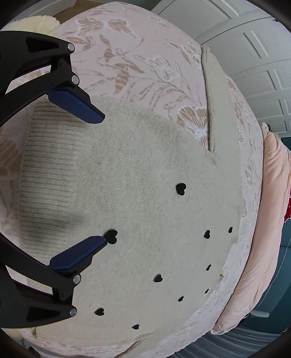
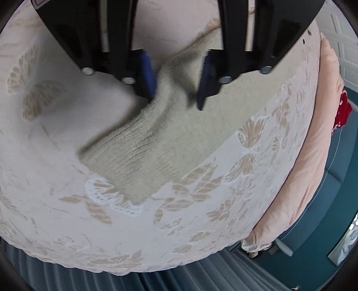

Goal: Fold small clothes
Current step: 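Grasp the sweater sleeve cuff with the right gripper and lift it, then carry the sleeve across the sweater body and release it with the right gripper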

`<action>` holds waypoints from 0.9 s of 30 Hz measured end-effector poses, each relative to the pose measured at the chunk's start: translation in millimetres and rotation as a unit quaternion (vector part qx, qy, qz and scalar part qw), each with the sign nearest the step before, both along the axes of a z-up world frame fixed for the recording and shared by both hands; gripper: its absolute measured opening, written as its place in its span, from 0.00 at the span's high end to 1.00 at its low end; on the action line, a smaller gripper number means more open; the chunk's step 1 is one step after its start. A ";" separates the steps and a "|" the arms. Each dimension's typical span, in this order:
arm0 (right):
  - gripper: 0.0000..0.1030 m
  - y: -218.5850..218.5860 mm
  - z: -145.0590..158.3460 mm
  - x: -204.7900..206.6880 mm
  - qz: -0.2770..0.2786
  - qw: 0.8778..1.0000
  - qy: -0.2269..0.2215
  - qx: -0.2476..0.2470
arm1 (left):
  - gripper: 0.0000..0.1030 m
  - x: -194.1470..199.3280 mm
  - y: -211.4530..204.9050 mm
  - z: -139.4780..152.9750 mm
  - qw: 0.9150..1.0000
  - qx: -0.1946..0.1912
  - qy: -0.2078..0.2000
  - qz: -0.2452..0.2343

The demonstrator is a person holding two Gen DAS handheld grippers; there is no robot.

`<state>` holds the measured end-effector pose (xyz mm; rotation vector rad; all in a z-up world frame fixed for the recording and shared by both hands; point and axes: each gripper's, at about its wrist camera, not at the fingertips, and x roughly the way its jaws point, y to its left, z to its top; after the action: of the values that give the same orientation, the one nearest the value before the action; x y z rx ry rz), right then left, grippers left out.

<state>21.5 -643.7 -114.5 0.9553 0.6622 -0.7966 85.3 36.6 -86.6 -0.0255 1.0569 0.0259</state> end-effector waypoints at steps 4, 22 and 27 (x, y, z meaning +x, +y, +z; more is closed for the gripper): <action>0.88 39.5 52.7 30.8 0.070 0.991 -0.089 -0.066 | 0.04 6.0 0.3 -1.6 1.000 -0.007 -0.003 -0.006; 0.65 440.1 65.7 197.8 0.514 0.844 -0.147 -0.042 | 0.04 77.6 26.8 20.3 0.980 -0.195 -0.018 0.016; 0.48 375.4 33.7 129.3 0.402 0.906 -0.134 -0.004 | 0.04 137.9 13.8 3.7 0.971 -0.240 -0.003 0.007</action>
<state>150.8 -268.2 -80.7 0.6690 0.7275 0.0676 223.2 50.4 -82.8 -0.4704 1.0355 -0.2180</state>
